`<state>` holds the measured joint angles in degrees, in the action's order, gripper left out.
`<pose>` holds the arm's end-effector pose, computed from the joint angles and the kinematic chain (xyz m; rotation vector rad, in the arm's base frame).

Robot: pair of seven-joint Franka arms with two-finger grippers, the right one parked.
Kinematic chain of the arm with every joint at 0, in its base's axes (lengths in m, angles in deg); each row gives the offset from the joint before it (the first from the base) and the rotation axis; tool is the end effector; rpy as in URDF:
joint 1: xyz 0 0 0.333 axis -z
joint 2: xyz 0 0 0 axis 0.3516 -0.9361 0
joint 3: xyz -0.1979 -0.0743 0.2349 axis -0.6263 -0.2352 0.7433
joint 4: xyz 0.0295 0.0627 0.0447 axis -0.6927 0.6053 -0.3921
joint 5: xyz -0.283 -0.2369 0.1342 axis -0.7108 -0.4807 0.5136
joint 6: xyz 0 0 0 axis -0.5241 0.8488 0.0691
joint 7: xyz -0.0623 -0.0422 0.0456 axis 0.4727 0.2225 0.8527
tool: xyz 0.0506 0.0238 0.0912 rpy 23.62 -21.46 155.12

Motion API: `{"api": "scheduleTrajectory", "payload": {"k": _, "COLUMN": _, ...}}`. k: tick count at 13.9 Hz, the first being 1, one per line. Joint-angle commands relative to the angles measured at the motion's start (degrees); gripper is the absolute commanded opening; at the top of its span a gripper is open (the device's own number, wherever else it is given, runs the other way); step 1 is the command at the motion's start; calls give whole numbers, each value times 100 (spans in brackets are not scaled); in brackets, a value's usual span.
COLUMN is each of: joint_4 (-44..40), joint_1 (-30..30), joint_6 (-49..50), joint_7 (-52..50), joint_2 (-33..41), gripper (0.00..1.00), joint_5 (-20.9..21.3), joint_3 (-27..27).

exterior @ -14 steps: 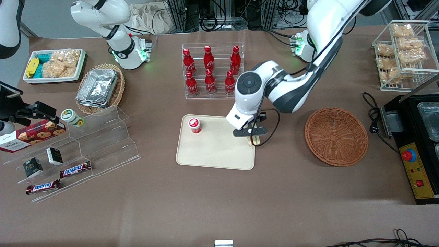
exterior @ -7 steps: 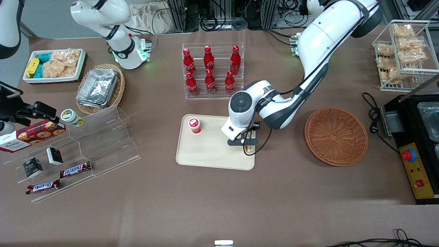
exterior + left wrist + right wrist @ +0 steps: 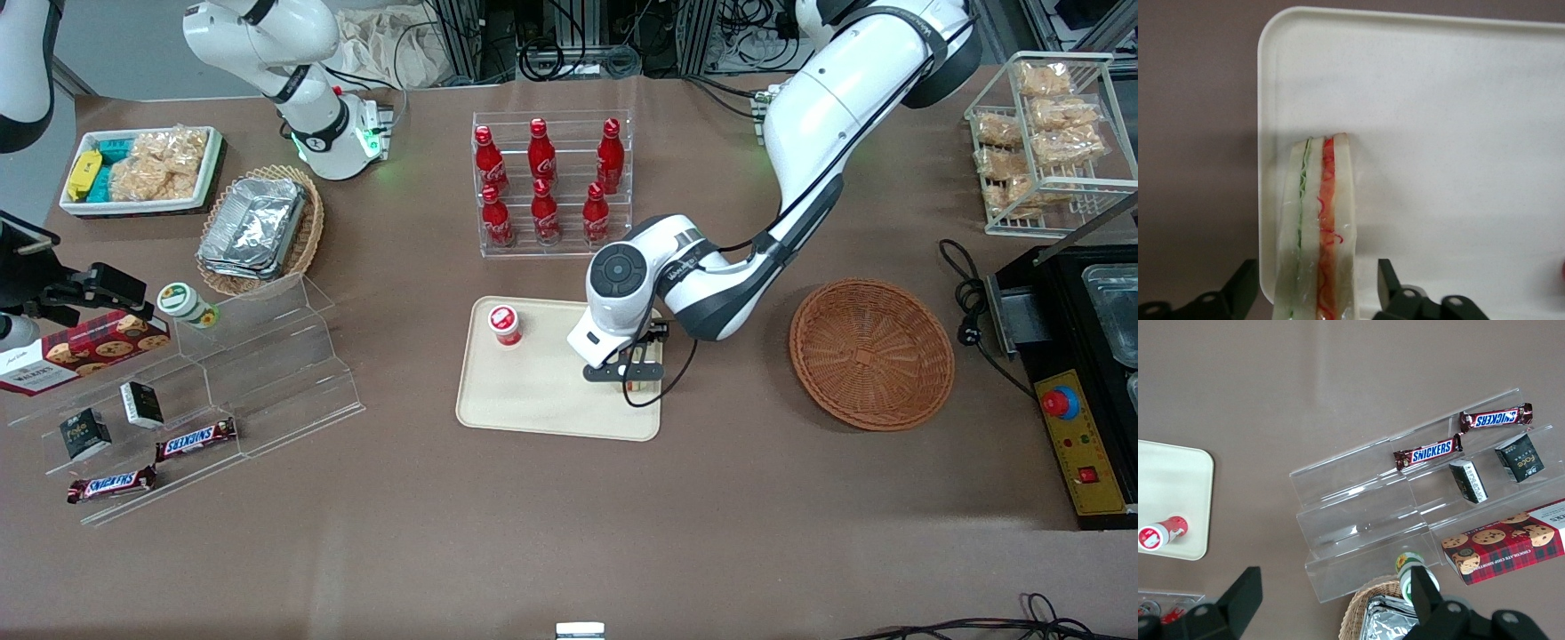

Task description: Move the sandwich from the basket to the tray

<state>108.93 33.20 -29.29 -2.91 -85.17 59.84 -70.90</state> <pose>0.5283 -0.4477 0.2550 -3.0803 -0.0039 0.0618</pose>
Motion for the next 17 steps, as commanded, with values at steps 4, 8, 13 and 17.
{"api": "scheduleTrajectory", "payload": {"k": 4, "joint_4": -152, "joint_1": -338, "joint_6": 587, "joint_7": -1020, "joint_2": 1125, "gripper": 100, "joint_5": -26, "joint_3": 4}}
{"api": "scheduleTrajectory", "payload": {"k": 8, "joint_4": -108, "joint_1": -882, "joint_6": 939, "joint_7": -1189, "joint_2": 1987, "gripper": 100, "joint_5": -525, "joint_3": -5}}
{"api": "scheduleTrajectory", "payload": {"k": 13, "joint_4": 182, "joint_1": -1638, "joint_6": 1458, "joint_7": -533, "joint_2": 3024, "gripper": 100, "joint_5": -1184, "joint_3": -14}}
{"api": "scheduleTrajectory", "payload": {"k": 17, "joint_4": 244, "joint_1": -2167, "joint_6": 2090, "joint_7": 1013, "joint_2": 3579, "gripper": 100, "joint_5": -1765, "joint_3": 178}}
